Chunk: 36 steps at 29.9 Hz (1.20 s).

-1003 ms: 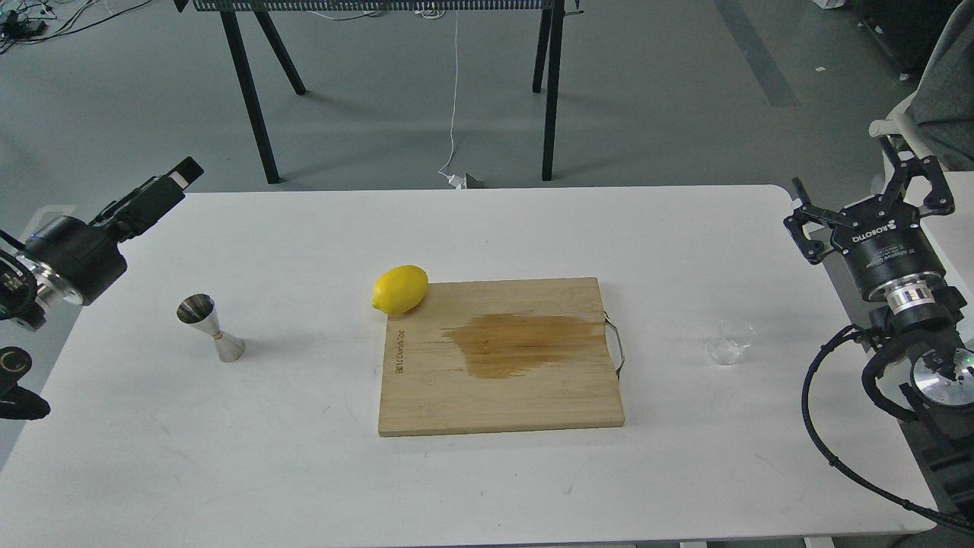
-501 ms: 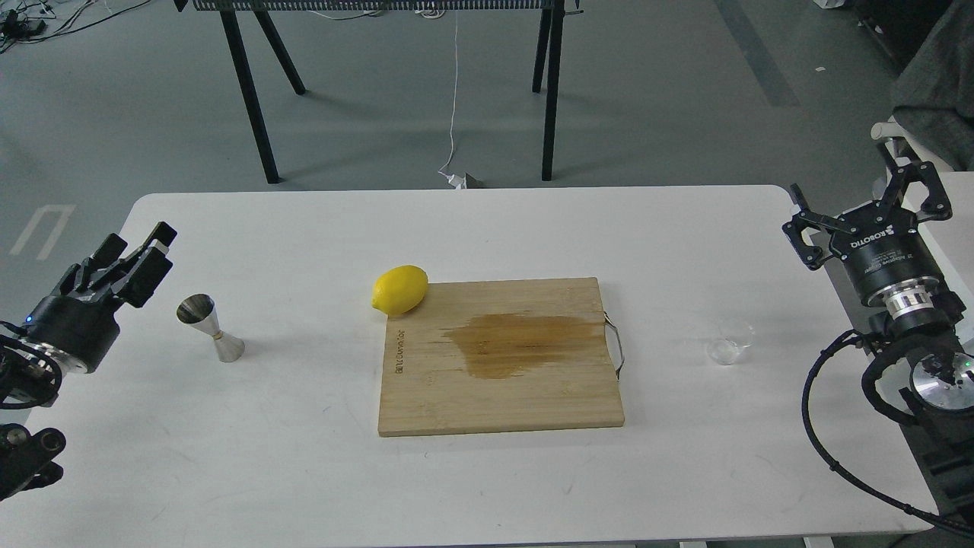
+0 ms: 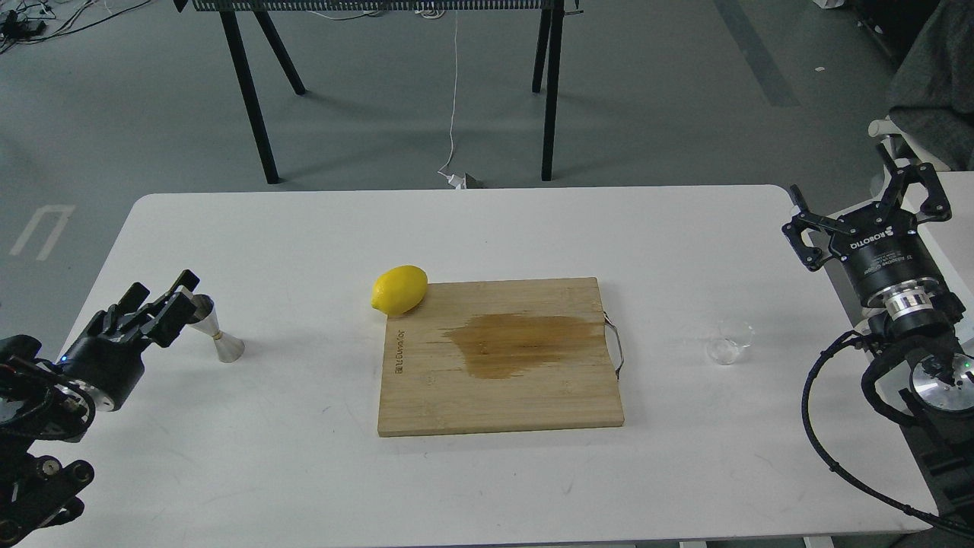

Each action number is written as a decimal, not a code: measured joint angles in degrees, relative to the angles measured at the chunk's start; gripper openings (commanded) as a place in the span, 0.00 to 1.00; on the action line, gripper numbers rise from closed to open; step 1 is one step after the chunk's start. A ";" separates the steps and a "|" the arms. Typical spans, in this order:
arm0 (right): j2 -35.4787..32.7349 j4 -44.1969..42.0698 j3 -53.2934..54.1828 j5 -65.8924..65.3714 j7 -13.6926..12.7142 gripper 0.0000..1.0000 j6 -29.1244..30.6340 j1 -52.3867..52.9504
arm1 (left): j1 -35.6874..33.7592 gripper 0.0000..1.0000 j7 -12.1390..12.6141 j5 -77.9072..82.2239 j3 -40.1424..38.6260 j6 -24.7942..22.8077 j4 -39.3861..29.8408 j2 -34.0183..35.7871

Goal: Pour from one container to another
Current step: 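Lower the open left gripper around the metal jigger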

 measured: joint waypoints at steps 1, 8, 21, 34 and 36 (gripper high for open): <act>0.00 0.00 0.00 0.00 0.00 0.99 0.00 0.00 | 0.00 1.00 0.00 0.00 0.05 0.00 0.59 -0.14; -0.01 0.00 0.11 0.00 0.00 0.99 0.00 0.00 | -0.08 1.00 0.00 0.00 0.10 -0.01 1.75 -1.28; -0.01 -0.15 0.04 0.00 0.00 0.99 0.00 0.00 | -0.01 1.00 0.00 0.00 1.33 -0.02 1.61 -3.11; -0.01 -0.18 0.08 0.00 0.00 0.99 0.00 -0.10 | 0.14 1.00 0.00 -0.13 2.60 -0.02 1.06 -3.92; -0.02 -0.18 0.08 -0.01 0.00 0.99 0.00 -0.10 | 0.23 1.00 0.00 -0.16 2.58 -0.02 1.10 -3.92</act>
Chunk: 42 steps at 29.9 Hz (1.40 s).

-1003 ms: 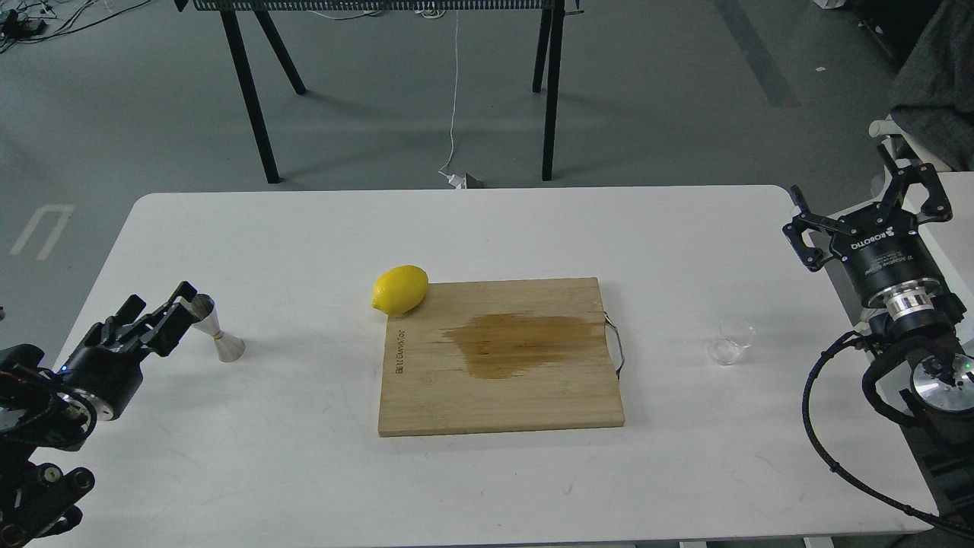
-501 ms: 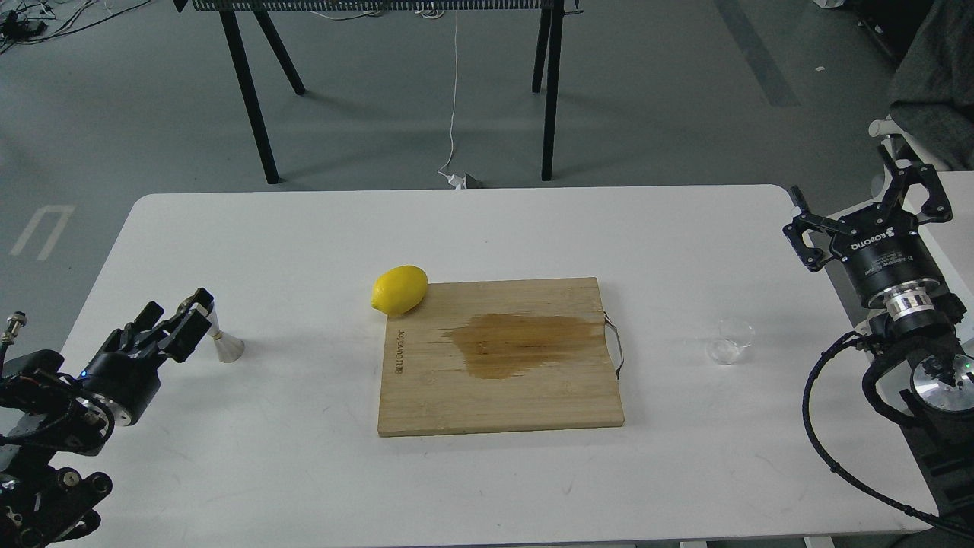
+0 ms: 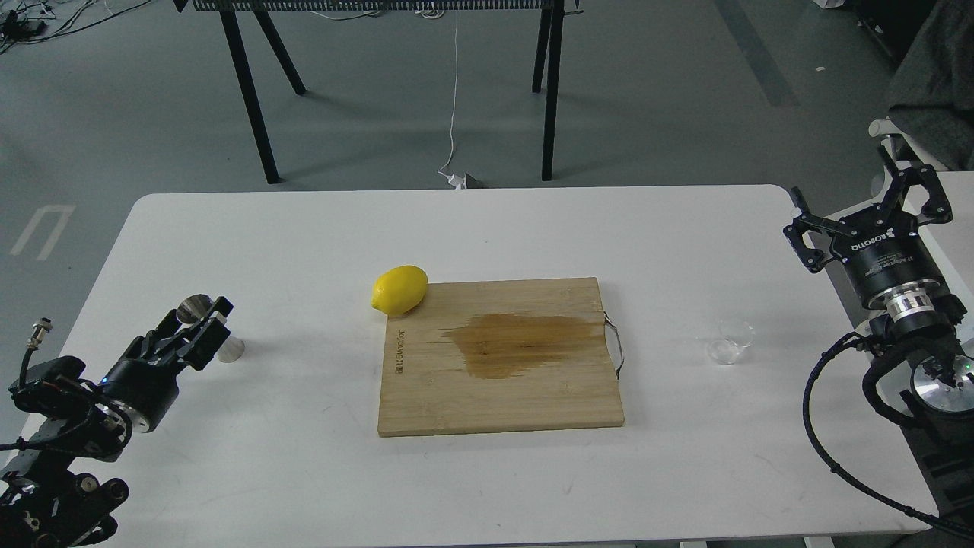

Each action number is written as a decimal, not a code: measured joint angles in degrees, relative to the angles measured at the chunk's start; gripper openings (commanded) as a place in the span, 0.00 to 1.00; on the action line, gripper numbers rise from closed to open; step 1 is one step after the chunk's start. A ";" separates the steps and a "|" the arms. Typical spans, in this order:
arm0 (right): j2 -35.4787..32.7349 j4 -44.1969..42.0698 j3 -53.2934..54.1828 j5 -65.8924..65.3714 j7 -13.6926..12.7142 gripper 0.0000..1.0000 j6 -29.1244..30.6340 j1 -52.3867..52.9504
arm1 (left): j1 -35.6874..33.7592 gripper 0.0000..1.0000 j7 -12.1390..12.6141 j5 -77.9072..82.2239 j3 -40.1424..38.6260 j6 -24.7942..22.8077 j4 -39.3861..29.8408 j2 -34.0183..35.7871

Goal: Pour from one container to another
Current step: 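Lower the open left gripper around the metal jigger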

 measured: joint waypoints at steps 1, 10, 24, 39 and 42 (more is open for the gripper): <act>0.00 0.00 0.00 0.00 0.00 0.99 0.00 -0.01 | 0.01 1.00 0.00 -0.01 -0.01 0.00 0.03 0.00; 0.00 0.00 0.07 0.00 0.00 0.99 0.00 -0.46 | 0.16 1.00 0.00 -0.02 -0.03 0.00 0.21 0.00; -0.07 0.00 0.15 0.00 0.00 0.99 0.00 -0.86 | 0.30 1.00 0.00 -0.20 0.07 0.00 1.07 -0.27; -0.35 0.04 0.11 0.00 0.00 0.99 0.00 -0.97 | -0.18 1.00 0.01 -0.62 0.33 0.00 7.03 -3.81; -0.35 0.04 0.10 0.00 0.00 0.99 0.00 -1.03 | -0.38 1.00 0.01 -0.62 0.48 0.00 7.41 -4.47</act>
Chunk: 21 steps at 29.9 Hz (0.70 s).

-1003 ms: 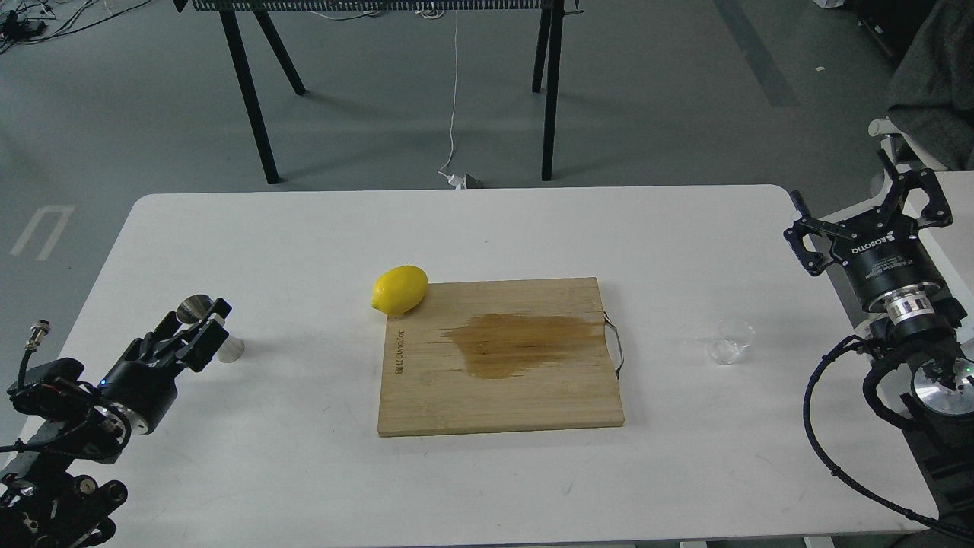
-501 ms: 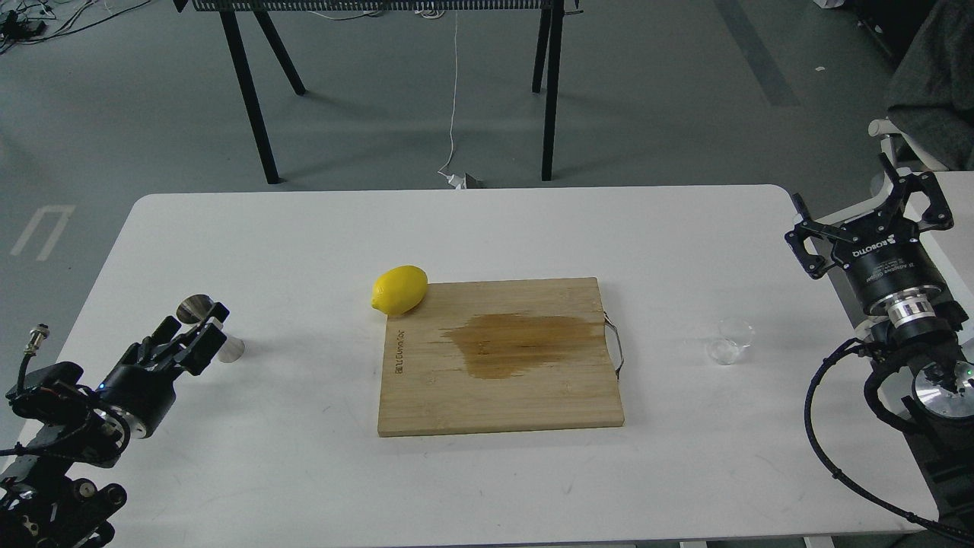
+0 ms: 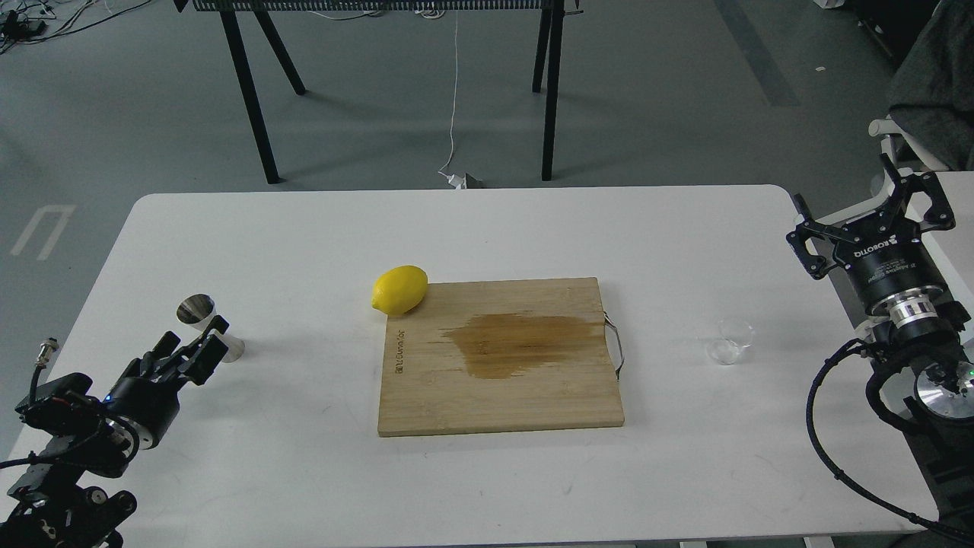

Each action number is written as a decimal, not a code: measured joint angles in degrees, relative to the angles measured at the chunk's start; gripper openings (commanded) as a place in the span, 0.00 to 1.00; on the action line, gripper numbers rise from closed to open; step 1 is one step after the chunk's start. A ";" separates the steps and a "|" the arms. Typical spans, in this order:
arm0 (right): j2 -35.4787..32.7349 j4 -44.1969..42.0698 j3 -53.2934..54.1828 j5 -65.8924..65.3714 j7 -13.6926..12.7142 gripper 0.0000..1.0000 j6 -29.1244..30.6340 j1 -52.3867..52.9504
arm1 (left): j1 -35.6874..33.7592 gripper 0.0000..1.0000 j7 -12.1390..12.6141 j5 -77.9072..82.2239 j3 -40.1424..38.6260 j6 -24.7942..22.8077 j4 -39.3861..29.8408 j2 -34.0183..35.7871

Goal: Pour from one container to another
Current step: 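Lower the open left gripper around the metal jigger, then close the left gripper on the metal jigger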

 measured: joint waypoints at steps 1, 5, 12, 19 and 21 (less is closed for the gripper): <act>0.00 0.00 0.00 0.00 0.00 0.99 0.00 -0.01 | -0.04 1.00 0.00 -0.01 0.01 0.00 0.25 -0.28; 0.00 -0.01 0.02 0.00 0.00 0.99 0.00 -0.02 | -0.62 1.00 0.00 -0.01 0.04 0.00 1.72 -2.04; 0.00 0.01 0.05 0.00 0.00 0.99 0.00 -0.02 | -2.56 1.00 0.00 -0.01 0.43 0.00 4.84 -4.09; 0.00 0.05 0.06 0.00 0.03 0.99 0.00 -0.02 | -4.39 1.00 0.00 -0.07 2.18 0.00 6.87 -4.99; 0.00 0.05 0.06 0.00 0.03 0.99 0.00 -0.06 | -4.76 1.00 0.00 -0.09 2.27 0.00 7.24 -5.33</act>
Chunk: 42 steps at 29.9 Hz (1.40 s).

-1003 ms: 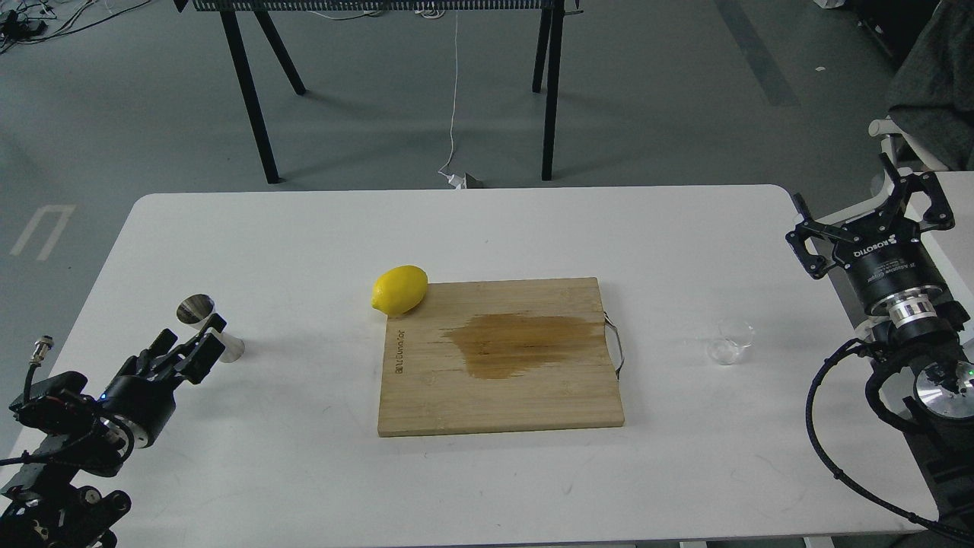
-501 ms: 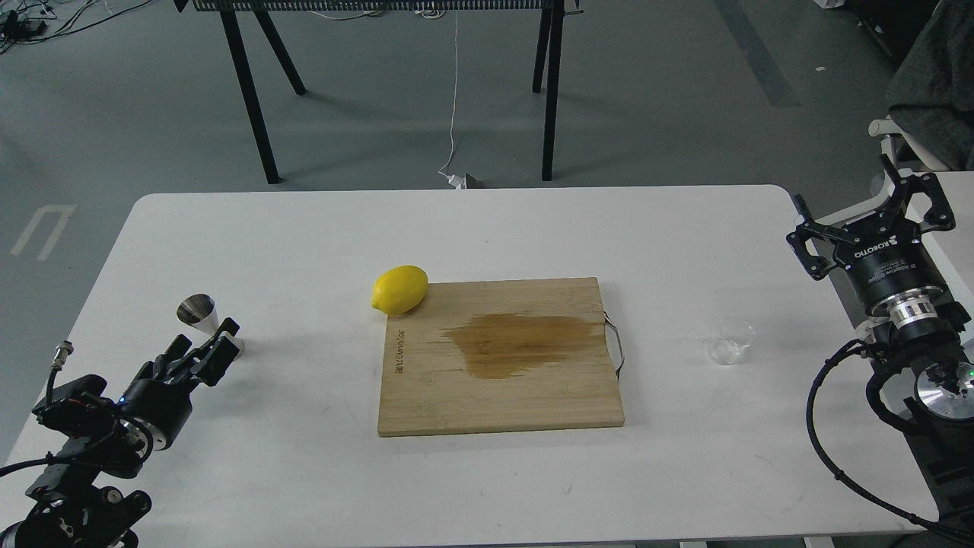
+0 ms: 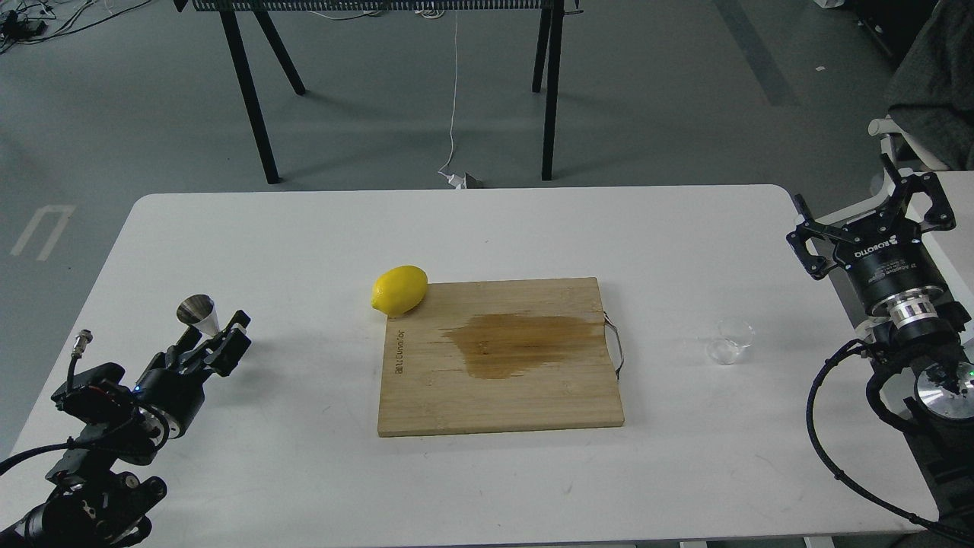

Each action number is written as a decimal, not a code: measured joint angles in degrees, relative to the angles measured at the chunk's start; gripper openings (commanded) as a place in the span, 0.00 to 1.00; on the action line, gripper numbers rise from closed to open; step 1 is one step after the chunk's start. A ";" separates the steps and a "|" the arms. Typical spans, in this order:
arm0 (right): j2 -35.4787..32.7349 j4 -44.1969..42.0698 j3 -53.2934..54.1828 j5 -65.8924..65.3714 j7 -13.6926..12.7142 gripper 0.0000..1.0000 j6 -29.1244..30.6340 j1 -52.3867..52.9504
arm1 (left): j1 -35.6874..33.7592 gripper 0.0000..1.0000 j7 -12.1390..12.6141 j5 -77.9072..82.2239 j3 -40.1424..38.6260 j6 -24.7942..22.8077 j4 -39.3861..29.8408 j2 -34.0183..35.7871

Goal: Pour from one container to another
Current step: 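Close the left gripper on the metal jigger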

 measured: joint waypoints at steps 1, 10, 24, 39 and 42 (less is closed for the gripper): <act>0.00 0.00 0.00 0.00 0.00 0.99 0.00 -0.03 | -0.12 1.00 0.00 0.00 0.06 0.00 0.28 -0.15; -0.08 0.00 -0.01 0.00 -0.02 0.99 0.00 -0.05 | -1.10 0.99 0.00 -0.02 0.15 0.00 2.57 -1.04; -0.08 -0.07 -0.11 0.00 -0.03 0.99 0.00 -0.07 | -2.52 0.92 0.00 -0.02 0.22 0.00 5.63 -2.75; -0.09 -0.10 -0.07 0.00 -0.03 0.99 0.00 -0.20 | -3.15 0.72 0.00 0.01 2.33 0.00 9.11 -4.73; -0.09 -0.10 -0.03 0.00 -0.03 0.99 0.00 -0.37 | -3.57 0.70 0.00 0.06 2.33 0.00 9.27 -4.74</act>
